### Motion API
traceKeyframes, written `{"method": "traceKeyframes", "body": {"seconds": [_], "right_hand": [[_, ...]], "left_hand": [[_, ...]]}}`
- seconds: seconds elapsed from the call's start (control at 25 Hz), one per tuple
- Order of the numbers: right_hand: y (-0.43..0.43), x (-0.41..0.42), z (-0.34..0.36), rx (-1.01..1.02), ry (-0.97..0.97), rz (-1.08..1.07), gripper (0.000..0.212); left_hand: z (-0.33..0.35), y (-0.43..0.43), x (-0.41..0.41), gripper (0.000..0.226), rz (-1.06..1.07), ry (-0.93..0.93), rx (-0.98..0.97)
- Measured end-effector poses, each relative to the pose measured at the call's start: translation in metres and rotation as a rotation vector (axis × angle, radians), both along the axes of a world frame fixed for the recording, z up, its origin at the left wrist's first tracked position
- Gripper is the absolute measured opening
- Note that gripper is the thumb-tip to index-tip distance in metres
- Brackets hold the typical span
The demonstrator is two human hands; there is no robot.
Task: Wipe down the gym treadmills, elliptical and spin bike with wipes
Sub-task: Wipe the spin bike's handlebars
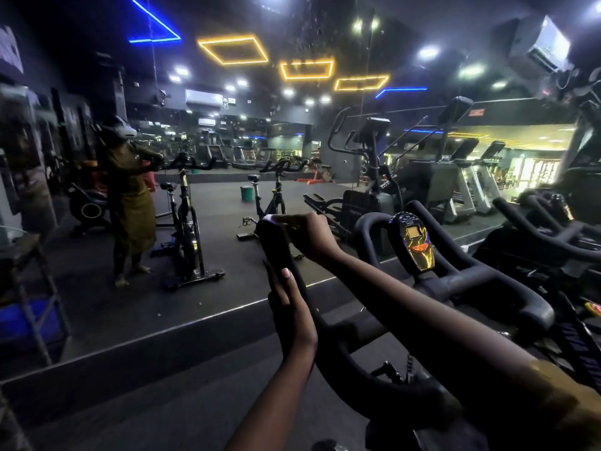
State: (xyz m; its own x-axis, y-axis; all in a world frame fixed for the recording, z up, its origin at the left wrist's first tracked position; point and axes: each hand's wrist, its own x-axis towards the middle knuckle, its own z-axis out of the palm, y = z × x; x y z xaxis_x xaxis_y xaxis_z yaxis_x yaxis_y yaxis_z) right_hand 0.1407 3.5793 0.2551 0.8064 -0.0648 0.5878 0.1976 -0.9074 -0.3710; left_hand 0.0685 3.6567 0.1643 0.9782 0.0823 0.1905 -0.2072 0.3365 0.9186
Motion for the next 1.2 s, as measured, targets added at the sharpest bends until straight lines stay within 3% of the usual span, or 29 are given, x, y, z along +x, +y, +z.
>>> {"method": "traceKeyframes", "body": {"seconds": [0.08, 0.16, 0.28, 0.44, 0.52, 0.6, 0.8, 0.96, 1.04, 1.12, 1.2], "right_hand": [[-0.003, -0.015, -0.013, 0.084, -0.015, 0.055, 0.036], [-0.011, -0.040, -0.024, 0.024, -0.015, 0.105, 0.036], [-0.027, -0.073, -0.038, -0.136, 0.023, 0.160, 0.030], [-0.039, -0.111, -0.044, -0.292, 0.230, 0.274, 0.026], [-0.040, -0.124, -0.033, -0.352, 0.203, 0.364, 0.023], [-0.033, -0.116, -0.019, -0.309, 0.127, 0.283, 0.020], [0.003, -0.068, -0.010, 0.021, 0.071, 0.072, 0.020], [-0.012, -0.085, -0.028, -0.173, 0.161, 0.018, 0.016], [-0.017, -0.112, -0.032, -0.314, 0.272, 0.043, 0.014], [-0.028, -0.134, -0.035, -0.299, 0.387, 0.118, 0.014], [-0.048, -0.144, -0.026, -0.143, 0.439, -0.014, 0.019]], "left_hand": [[0.003, 0.001, -0.002, 0.072, 0.005, -0.001, 0.042], [0.003, 0.002, -0.004, 0.053, 0.011, 0.010, 0.082], [0.004, 0.004, -0.005, 0.050, 0.008, 0.002, 0.094], [0.010, 0.003, -0.011, 0.049, -0.019, 0.030, 0.096], [0.014, 0.004, -0.016, 0.050, -0.030, 0.037, 0.086], [0.011, 0.004, -0.013, 0.051, -0.025, 0.042, 0.105], [0.013, 0.007, -0.012, 0.051, 0.001, 0.016, 0.161], [0.014, 0.016, -0.015, 0.056, -0.074, 0.012, 0.288], [0.010, 0.025, -0.016, 0.064, -0.031, -0.072, 0.404], [0.008, 0.032, -0.020, 0.077, 0.085, -0.254, 0.510], [0.011, 0.029, -0.025, 0.081, 0.122, -0.471, 0.599]]}}
